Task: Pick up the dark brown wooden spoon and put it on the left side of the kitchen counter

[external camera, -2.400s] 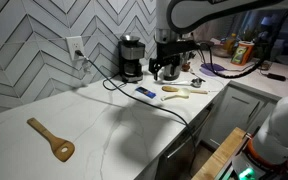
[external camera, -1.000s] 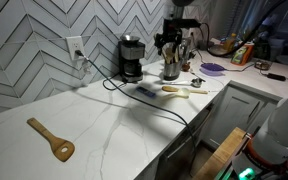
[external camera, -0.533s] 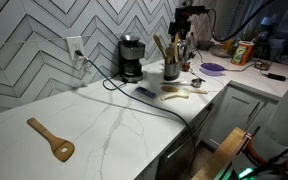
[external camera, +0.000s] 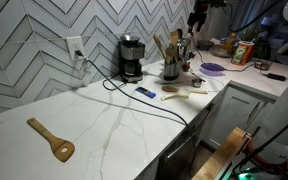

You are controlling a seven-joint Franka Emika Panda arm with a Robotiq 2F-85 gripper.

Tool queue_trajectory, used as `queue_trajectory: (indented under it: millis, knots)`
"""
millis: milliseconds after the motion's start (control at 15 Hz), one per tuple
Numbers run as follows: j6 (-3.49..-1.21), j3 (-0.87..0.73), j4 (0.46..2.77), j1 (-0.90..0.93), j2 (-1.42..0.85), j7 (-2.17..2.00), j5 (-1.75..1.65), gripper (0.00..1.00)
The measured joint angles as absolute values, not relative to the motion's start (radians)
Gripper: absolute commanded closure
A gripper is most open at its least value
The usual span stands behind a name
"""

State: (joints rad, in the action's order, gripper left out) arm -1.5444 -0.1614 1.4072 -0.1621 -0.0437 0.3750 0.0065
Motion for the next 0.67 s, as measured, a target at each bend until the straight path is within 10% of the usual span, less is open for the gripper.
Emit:
queue_trajectory:
  millis: [667]
  knots:
    - [-1.545,-0.200,1.395,-0.219,-0.080,0.456,0.048,0.00]
